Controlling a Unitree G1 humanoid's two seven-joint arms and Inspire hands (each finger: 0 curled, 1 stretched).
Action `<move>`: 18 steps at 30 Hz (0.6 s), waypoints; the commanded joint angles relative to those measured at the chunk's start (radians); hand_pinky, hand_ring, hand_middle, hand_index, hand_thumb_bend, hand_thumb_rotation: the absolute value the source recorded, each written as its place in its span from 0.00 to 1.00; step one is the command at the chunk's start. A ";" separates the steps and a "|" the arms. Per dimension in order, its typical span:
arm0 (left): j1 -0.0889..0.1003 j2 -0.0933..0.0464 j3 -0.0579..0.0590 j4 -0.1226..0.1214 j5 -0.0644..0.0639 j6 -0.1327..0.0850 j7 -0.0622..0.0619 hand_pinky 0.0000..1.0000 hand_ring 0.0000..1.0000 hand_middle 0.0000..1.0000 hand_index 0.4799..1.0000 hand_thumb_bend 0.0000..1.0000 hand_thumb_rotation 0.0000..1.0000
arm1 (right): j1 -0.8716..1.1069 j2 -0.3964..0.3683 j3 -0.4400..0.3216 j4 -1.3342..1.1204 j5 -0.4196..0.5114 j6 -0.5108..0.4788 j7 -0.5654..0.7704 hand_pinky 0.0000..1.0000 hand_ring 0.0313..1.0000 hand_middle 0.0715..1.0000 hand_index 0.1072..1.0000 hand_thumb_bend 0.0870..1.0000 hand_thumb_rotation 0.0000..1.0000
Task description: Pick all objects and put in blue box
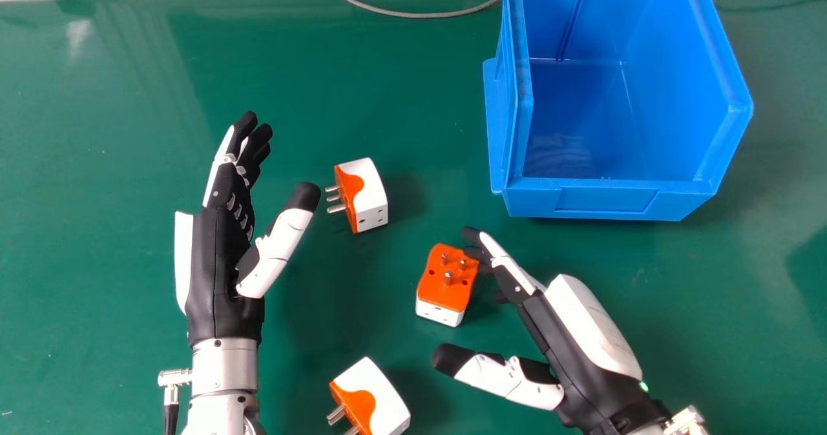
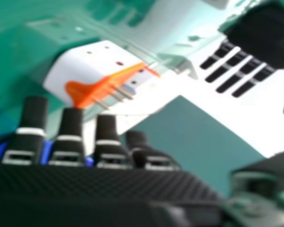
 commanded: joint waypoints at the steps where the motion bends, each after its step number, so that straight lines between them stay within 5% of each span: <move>1: -0.012 -0.004 0.000 -0.001 0.003 -0.015 0.003 0.96 0.91 0.89 0.80 0.88 0.58 | -0.002 -0.005 -0.002 -0.028 0.011 -0.005 0.000 0.77 0.92 0.92 0.98 0.75 0.91; 18: -0.014 -0.004 -0.004 -0.005 0.003 -0.011 -0.002 0.96 0.91 0.90 0.80 0.87 0.58 | -0.038 0.001 -0.006 -0.008 0.024 -0.074 -0.057 0.81 0.93 0.93 0.98 0.74 0.81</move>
